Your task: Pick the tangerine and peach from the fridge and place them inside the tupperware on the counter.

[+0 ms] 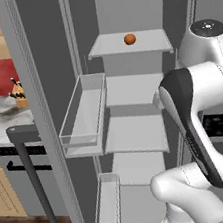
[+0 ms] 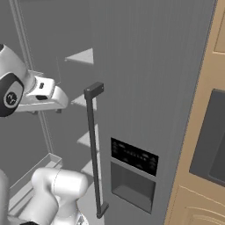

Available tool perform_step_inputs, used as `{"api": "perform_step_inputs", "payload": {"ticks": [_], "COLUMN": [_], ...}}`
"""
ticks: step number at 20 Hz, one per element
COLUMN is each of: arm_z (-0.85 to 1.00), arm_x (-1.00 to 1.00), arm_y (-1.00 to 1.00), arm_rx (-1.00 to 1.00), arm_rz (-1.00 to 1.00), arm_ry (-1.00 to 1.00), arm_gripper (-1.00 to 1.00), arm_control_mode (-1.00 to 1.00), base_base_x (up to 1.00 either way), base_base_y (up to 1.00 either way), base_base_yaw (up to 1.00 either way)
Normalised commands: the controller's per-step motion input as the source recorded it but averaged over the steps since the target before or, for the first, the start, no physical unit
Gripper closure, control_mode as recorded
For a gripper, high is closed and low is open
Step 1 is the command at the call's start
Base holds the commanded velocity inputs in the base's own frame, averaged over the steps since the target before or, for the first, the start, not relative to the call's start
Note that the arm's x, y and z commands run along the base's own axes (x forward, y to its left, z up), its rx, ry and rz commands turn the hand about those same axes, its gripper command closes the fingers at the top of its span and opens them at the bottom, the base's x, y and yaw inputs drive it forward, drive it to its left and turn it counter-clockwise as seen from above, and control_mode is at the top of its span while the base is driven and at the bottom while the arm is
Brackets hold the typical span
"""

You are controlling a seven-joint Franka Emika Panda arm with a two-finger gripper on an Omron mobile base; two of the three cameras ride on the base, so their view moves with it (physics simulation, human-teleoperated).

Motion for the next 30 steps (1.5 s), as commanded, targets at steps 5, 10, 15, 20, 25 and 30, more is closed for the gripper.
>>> {"api": "perform_step_inputs", "payload": {"ticks": [5,10,15,20,25,30], "arm_z": [0.36,0.37,0.29,0.05,0.0,0.05], "arm_x": [0.41,0.64,0.63,0.51,0.44,0.56], "arm_y": [0.0,0.0,0.0,0.0,0.0,0.0], "arm_rx": [0.0,0.05,0.03,-0.01,0.0,0.02], "arm_rz": [-0.15,-0.1,0.0,0.0,0.0,0.0], "arm_ry": [-0.13,-0.01,0.0,-0.4,-0.57,-0.18], "arm_gripper": [-1.0,-1.0,-1.0,-1.0,-1.0,-1.0], "arm_control_mode": [-1.0,-1.0,-1.0,-1.0,-1.0,-1.0], "base_base_x": [0.0,0.0,0.0,0.0,0.0,0.0], "base_base_y": [0.0,0.0,0.0,0.0,0.0,0.0], "base_base_yaw": [0.0,0.0,0.0,0.0,0.0,0.0]}}
